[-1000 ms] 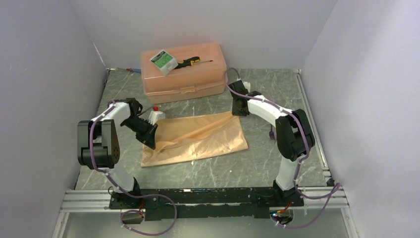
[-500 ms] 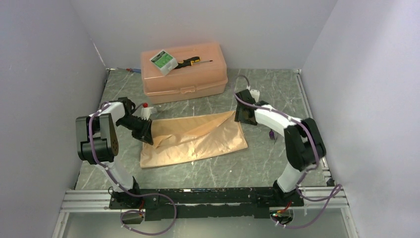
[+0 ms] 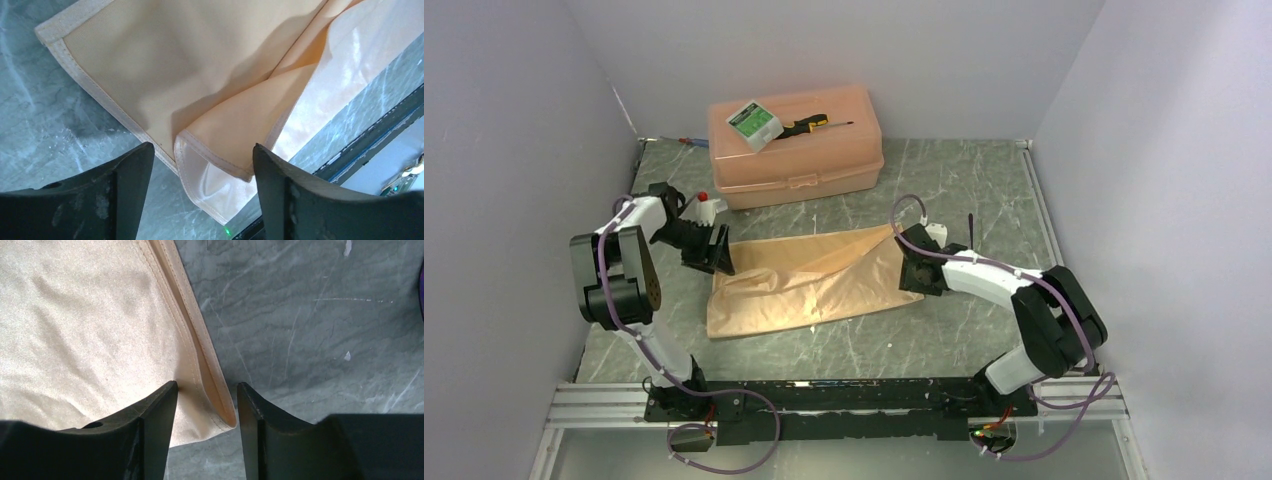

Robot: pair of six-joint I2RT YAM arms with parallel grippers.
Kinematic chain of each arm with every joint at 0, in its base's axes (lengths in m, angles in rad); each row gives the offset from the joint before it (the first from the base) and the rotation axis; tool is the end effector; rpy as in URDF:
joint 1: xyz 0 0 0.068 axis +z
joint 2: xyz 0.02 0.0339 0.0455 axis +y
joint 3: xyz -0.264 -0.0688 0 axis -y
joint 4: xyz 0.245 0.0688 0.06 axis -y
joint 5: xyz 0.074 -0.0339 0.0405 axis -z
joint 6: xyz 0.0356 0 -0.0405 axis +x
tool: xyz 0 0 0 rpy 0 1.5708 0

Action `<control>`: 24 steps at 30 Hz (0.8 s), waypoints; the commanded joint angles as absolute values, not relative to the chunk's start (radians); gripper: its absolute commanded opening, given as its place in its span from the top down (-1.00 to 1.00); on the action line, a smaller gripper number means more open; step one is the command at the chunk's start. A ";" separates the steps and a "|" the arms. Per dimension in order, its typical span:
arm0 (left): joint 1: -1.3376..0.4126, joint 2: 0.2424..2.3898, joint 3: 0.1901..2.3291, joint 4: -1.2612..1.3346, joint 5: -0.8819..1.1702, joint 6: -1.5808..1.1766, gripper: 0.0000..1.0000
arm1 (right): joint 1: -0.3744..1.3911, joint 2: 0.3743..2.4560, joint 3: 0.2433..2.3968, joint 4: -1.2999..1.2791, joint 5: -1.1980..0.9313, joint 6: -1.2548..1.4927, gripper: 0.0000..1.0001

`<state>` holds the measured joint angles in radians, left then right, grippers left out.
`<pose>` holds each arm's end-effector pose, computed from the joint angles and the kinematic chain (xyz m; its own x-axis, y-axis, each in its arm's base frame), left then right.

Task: Fold the napkin into a case and place the utensils inside
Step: Fold and flatten the napkin at the center of the board.

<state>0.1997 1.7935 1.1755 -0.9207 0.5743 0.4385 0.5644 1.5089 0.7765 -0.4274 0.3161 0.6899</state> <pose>0.3136 0.0437 0.1741 -0.9504 0.1713 -0.2596 0.2806 0.8323 -0.4780 0.2332 0.1346 0.1589 -0.8542 0.1752 -0.4895 0.1818 0.9827 0.0345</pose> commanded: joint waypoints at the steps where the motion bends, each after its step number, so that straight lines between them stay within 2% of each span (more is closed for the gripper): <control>1: 0.198 1.688 1.226 -1.011 0.663 0.593 -0.60 | 0.560 1.451 0.758 -0.396 0.299 0.723 0.02; 3: 0.156 1.644 1.206 -1.031 0.672 0.652 -0.61 | 0.560 1.445 0.759 -0.397 0.298 0.720 0.09; 9: -0.054 1.513 1.058 -0.951 0.509 0.738 -0.63 | 0.560 1.450 0.777 -0.413 0.302 0.710 0.14; 14: -0.127 1.470 0.970 -0.723 0.331 0.736 -0.60 | 0.559 1.447 0.780 -0.420 0.298 0.709 0.26; 21: -0.124 1.550 1.021 -0.592 0.238 0.726 -0.51 | 0.559 1.437 0.777 -0.441 0.300 0.712 0.68; 24: -0.123 1.604 1.029 -0.536 0.209 0.703 -0.46 | 0.559 1.426 0.772 -0.450 0.302 0.713 0.80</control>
<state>-0.1242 1.5539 0.9932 -0.6579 0.2680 0.7109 0.5636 1.4693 0.7601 -0.4267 0.2966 0.7044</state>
